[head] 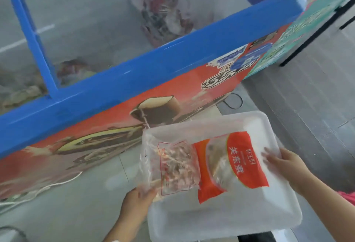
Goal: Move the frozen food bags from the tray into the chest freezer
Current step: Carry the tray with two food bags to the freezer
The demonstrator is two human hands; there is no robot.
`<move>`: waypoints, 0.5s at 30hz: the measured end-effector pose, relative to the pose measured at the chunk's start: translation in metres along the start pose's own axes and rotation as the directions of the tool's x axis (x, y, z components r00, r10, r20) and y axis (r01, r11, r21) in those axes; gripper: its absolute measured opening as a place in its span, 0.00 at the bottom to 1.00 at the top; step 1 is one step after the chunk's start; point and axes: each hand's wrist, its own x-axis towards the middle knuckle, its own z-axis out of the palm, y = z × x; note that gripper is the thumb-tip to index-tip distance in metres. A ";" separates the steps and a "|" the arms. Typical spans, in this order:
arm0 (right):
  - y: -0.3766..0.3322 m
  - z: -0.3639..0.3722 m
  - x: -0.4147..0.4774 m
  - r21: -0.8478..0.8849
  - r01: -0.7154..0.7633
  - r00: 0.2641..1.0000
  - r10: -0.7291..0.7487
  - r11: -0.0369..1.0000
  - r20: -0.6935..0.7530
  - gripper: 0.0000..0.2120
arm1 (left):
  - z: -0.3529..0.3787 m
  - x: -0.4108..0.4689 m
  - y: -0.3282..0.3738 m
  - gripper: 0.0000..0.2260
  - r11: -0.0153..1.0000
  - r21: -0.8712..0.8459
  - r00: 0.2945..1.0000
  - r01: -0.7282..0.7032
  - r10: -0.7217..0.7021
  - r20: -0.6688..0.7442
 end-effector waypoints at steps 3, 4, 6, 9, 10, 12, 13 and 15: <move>0.007 0.008 0.061 -0.035 0.006 0.999 -0.004 0.999 0.038 0.09 | 0.032 0.023 -0.011 0.13 0.994 0.096 0.999 0.046 -0.042 -0.034; 0.012 0.011 0.083 -0.042 0.005 0.998 -0.003 0.999 0.059 0.09 | 0.046 0.032 -0.015 0.16 0.991 0.115 0.998 0.067 -0.064 -0.029; 0.025 0.017 0.129 -0.078 0.011 0.995 -0.003 0.997 0.104 0.10 | 0.078 0.054 -0.025 0.22 0.988 0.126 0.996 0.090 -0.088 -0.018; 0.047 0.034 0.199 -0.144 0.041 0.989 -0.019 0.989 0.149 0.09 | 0.128 0.099 -0.045 0.20 0.987 0.030 0.987 0.158 -0.158 -0.019; 0.055 0.040 0.222 -0.150 0.041 0.988 -0.017 0.988 0.156 0.10 | 0.144 0.115 -0.054 0.18 0.984 0.001 0.984 0.177 -0.177 0.005; 0.069 0.051 0.266 -0.182 0.037 0.988 -0.009 0.983 0.155 0.10 | 0.170 0.147 -0.070 0.18 0.982 -0.077 0.984 0.174 -0.170 0.061; 0.072 0.057 0.282 -0.195 0.036 0.988 -0.006 0.980 0.152 0.10 | 0.177 0.160 -0.074 0.22 0.979 -0.119 0.984 0.165 -0.156 0.086; 0.089 0.070 0.324 -0.196 0.056 0.982 -0.019 0.979 0.186 0.10 | 0.200 0.195 -0.084 0.25 0.973 -0.162 0.983 0.163 -0.147 0.108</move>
